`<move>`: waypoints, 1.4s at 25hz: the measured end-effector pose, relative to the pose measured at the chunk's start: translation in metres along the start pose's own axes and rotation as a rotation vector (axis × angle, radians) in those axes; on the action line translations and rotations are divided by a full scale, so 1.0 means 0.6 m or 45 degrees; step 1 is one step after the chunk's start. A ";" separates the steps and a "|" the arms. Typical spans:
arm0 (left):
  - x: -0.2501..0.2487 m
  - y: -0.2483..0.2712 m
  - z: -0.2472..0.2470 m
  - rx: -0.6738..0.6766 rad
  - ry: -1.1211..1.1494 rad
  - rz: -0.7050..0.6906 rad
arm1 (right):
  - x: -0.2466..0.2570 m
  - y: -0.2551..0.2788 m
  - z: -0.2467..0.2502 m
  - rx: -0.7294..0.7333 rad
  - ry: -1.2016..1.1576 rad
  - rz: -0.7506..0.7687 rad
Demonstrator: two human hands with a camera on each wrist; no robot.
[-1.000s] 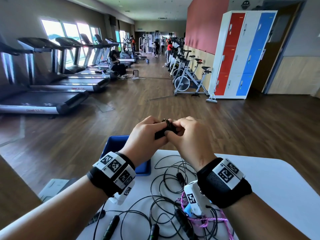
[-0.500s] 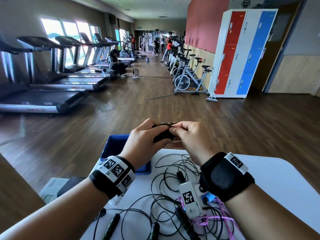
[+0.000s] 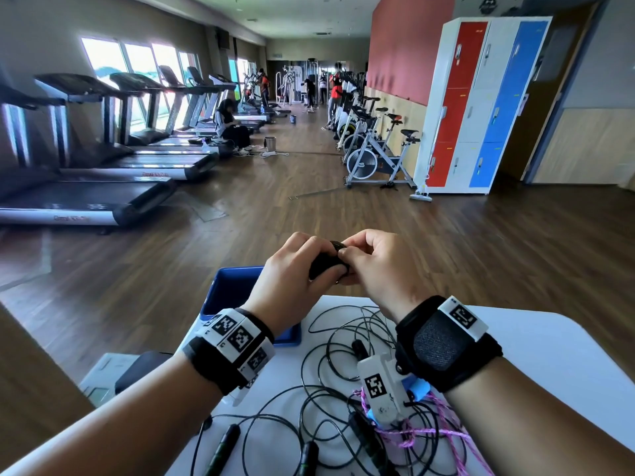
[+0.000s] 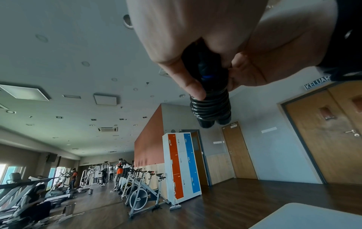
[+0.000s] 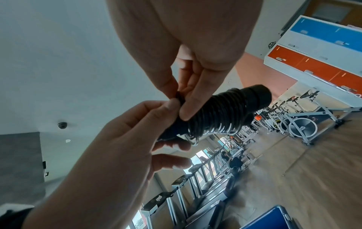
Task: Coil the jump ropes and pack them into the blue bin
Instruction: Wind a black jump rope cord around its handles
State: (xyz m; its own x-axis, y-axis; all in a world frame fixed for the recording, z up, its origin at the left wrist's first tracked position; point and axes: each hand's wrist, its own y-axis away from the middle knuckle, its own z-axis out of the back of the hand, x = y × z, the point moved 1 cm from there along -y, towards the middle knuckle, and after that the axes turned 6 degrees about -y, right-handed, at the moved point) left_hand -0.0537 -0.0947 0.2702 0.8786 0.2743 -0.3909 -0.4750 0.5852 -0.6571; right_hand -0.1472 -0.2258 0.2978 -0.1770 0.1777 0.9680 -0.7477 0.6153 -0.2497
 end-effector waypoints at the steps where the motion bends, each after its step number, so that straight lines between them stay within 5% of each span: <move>1: -0.002 -0.002 -0.002 0.007 0.001 0.029 | -0.002 0.001 0.000 0.006 -0.004 0.004; 7: -0.010 -0.010 -0.009 0.094 0.000 0.094 | -0.024 0.009 0.008 0.010 -0.027 0.001; 14: -0.008 -0.011 -0.018 -0.039 0.116 0.110 | -0.032 0.002 0.007 -0.055 0.007 0.051; 21: -0.012 -0.024 -0.013 0.077 0.008 0.146 | -0.038 0.000 0.003 -0.086 0.037 0.097; 26: -0.016 -0.015 -0.019 -0.043 -0.002 0.105 | -0.031 -0.003 0.009 -0.131 0.212 0.146; 29: -0.012 -0.009 -0.027 -0.150 0.030 0.129 | -0.030 0.000 0.015 -0.029 0.298 -0.049; 35: -0.030 0.003 -0.054 -0.055 0.332 0.062 | -0.029 -0.019 -0.025 -0.062 -0.567 -0.435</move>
State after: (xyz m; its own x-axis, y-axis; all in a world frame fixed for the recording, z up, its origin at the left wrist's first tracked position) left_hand -0.0720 -0.1232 0.2552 0.8152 0.0924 -0.5717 -0.5230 0.5414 -0.6583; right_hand -0.1264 -0.2245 0.2831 -0.1910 -0.3724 0.9082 -0.7814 0.6177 0.0890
